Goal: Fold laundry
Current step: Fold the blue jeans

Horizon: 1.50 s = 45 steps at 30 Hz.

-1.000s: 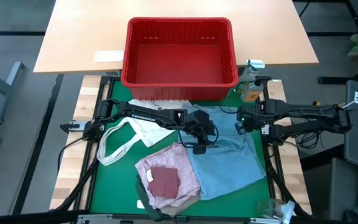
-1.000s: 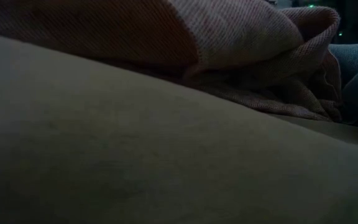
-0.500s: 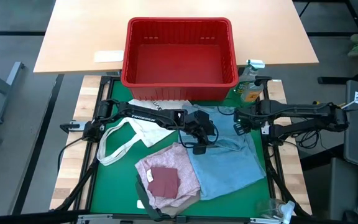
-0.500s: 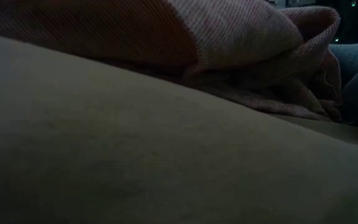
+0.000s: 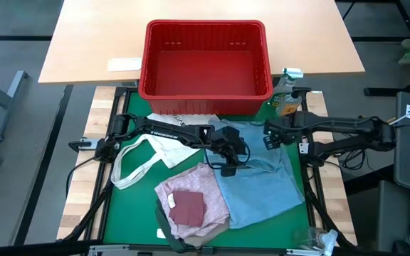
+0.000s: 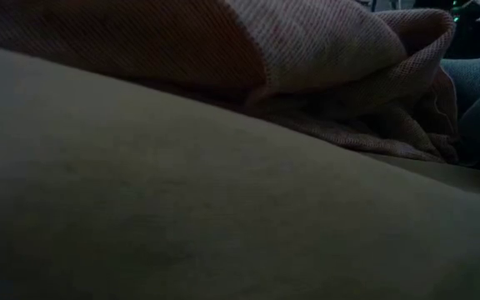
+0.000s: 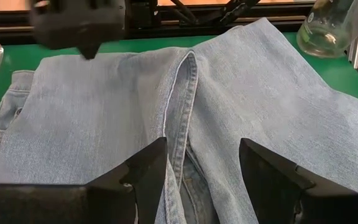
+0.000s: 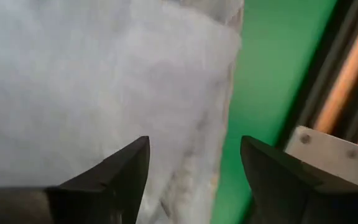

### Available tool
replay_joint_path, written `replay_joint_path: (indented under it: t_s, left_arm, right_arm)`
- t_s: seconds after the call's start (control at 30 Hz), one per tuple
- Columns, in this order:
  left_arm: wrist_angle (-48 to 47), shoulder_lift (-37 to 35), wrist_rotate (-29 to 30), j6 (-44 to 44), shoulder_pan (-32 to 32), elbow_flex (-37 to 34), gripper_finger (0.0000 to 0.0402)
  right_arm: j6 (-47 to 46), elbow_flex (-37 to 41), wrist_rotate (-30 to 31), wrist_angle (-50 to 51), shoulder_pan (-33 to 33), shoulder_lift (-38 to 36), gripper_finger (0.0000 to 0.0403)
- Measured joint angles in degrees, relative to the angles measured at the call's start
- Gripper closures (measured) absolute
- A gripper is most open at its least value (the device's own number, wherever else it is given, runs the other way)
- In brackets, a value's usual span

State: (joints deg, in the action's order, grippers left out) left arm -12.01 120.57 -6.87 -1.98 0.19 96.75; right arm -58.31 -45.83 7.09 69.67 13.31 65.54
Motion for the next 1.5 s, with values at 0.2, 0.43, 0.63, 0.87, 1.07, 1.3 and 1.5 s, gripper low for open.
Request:
replay_joint_path:
  t_s: [0.2,0.43,0.63,0.87,1.07,1.3,1.5]
  left_arm:
    - [-0.01,0.00,0.00,0.08,-0.24,0.00,0.0207]
    - [-0.02,0.00,-0.12,-0.07,-0.92,0.00,0.0207]
    - [-0.02,0.00,0.47,-0.13,-0.96,0.00,0.0207]
    - [-0.02,0.00,2.06,-0.26,-1.00,0.00,0.0207]
    - [-0.67,-0.09,5.29,-0.29,-1.01,0.00,0.0207]
    - [-4.12,-1.51,18.25,-4.69,-0.81,-0.04,0.0207]
    - [-7.86,-1.46,18.59,-4.79,-0.90,-0.07,0.0207]
  right_arm:
    - [2.55,6.35,-7.66,-10.69,9.21,0.02,0.0150]
    - [7.06,11.73,-17.92,-19.09,15.80,0.02,0.0154]
    - [13.47,11.77,-21.91,-23.34,16.36,0.02,0.0244]
    - [15.45,11.12,-22.16,-34.75,16.34,-0.01,0.0387]
    - [23.58,4.73,-20.26,-39.06,16.31,-0.03,0.0392]
    - [25.20,2.28,-15.26,-35.33,16.35,-0.07,0.0387]
    - [21.20,2.35,-10.27,-23.03,15.51,-0.04,0.0397]
